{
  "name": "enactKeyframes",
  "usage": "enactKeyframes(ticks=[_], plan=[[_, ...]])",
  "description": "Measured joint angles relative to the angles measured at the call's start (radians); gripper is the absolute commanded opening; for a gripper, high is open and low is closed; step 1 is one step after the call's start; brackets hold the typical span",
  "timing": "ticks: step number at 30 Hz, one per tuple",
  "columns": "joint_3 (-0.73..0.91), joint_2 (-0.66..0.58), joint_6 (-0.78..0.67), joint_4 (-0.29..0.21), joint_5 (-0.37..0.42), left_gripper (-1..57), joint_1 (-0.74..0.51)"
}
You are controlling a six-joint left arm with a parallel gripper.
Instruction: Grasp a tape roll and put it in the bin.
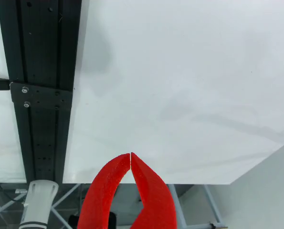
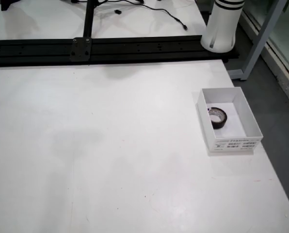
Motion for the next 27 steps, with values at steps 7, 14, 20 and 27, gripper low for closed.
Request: enactKeyframes(ticks=[7, 14, 20, 27], plan=[[0.000, -0.002, 0.000, -0.001, 0.000, -0.4, 0.004], [0.000, -0.002, 0.000, 0.010, 0.000, -0.4, 0.039], [0.000, -0.003, 0.000, 0.028, 0.000, -0.4, 0.096], [0.000, -0.006, 0.000, 0.054, 0.000, -0.4, 0.172]])
